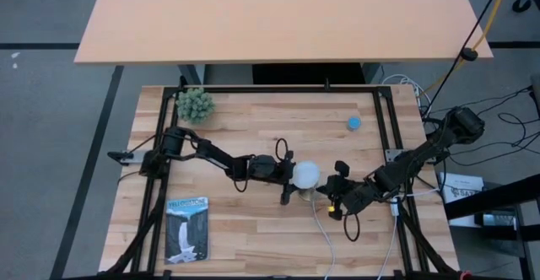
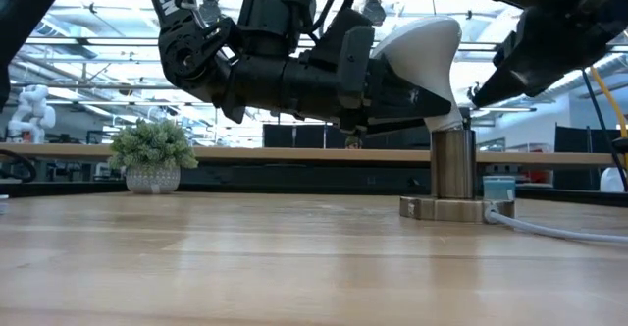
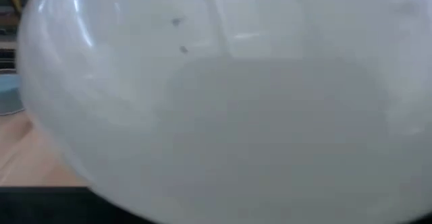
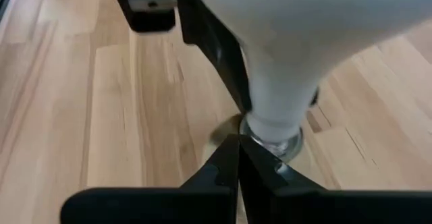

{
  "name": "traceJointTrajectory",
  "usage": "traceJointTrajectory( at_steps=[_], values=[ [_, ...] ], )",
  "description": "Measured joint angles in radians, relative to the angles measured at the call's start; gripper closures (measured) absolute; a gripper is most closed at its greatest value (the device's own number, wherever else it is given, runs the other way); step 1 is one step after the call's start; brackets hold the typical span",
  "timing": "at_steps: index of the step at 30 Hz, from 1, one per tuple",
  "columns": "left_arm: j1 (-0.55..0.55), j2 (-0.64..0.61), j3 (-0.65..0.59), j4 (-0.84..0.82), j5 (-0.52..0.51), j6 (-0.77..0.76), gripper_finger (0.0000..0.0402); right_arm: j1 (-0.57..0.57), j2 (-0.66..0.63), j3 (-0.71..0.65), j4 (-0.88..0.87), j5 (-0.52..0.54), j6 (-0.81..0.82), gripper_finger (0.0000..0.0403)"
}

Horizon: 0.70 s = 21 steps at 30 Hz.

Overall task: Screw lightbulb
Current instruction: Insert the lightbulb into the desk lamp

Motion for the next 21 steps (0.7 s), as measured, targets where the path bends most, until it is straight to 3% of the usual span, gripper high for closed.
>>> traceJointTrajectory(
  at_steps=[7,11,21],
  values=[
    [0.002,-0.039,0.002,-0.081,0.027,0.013,0.0226,0.006,0.000,0.000,-0.116,0.008,0.115,0.0403],
    [0.012,-0.100,0.003,-0.187,0.027,0.051,0.0229,0.013,0.000,0.000,-0.100,0.010,0.120,0.0403],
    [0.011,-0.103,0.019,-0.274,0.048,0.033,0.0234,0.020,0.000,0.000,-0.095,0.011,0.154,0.0403]
  ],
)
